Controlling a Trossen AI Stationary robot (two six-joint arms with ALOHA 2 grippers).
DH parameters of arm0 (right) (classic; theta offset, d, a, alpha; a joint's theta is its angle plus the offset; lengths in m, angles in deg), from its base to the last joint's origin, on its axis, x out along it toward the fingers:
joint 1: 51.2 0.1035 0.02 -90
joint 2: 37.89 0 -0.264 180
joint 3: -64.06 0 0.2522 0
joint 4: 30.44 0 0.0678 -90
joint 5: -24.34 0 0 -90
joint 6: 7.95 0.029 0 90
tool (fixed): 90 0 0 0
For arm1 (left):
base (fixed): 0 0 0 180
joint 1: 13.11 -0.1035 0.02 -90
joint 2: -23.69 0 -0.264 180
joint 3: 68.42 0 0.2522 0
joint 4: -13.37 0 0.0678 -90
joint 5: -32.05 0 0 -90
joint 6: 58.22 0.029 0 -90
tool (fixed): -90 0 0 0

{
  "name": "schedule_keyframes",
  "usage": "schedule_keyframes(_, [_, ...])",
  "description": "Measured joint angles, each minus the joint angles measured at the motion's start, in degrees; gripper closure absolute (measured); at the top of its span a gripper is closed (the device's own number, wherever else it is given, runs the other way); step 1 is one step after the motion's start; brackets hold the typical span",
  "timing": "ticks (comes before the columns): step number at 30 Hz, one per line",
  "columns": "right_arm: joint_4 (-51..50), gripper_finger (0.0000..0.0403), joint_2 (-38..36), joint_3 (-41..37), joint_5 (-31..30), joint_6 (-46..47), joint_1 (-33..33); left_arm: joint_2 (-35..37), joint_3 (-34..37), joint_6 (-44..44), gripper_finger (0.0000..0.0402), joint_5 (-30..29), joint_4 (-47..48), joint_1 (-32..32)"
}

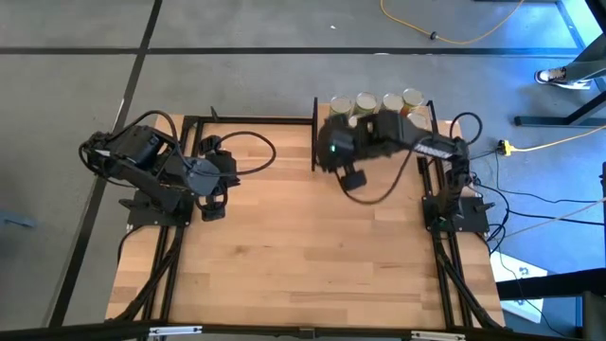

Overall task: Pick and place cans onto a shelf
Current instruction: Put the canned peas on the shelf

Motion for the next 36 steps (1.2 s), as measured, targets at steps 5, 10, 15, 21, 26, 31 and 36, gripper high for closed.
schedule_keyframes(5, [2.66, 0.0403, -0.32, -0.07, 6.8, -1.53, -5.94, 0.0, 0.0, 0.0, 0.0376, 0.0, 0.0, -0.01])
schedule_keyframes(10, [3.2, 0.0403, -0.32, -0.09, 9.93, -4.08, -11.17, 0.0, 0.0, 0.0, 0.0376, -0.02, -0.01, 0.42])
schedule_keyframes(15, [4.08, 0.0403, -0.32, -0.11, 14.71, -4.4, -14.74, 0.0, 0.0, 0.0, 0.0376, -0.02, 0.0, 0.41])
schedule_keyframes(21, [5.13, 0.0403, -0.32, -0.12, 20.43, -5.55, -17.87, 0.0, 0.0, -0.04, 0.0376, -0.01, 0.0, 0.4])
schedule_keyframes(26, [5.23, 0.0403, 0.03, -0.25, 22.52, -5.51, -19.79, 0.0, 0.0, -0.09, 0.0376, 0.0, -0.01, 0.4])
schedule_keyframes(31, [6.32, 0.0403, 0.36, -4.42, 24.75, -5.46, -21.59, 0.0, 0.0, -0.12, 0.0376, -0.01, 0.0, 0.41])
schedule_keyframes(36, [9.35, 0.0403, 0.4, -8.89, 23.5, -5.84, -22.41, 0.0, 0.0, -0.15, 0.0376, 0.0, 0.0, 0.42])
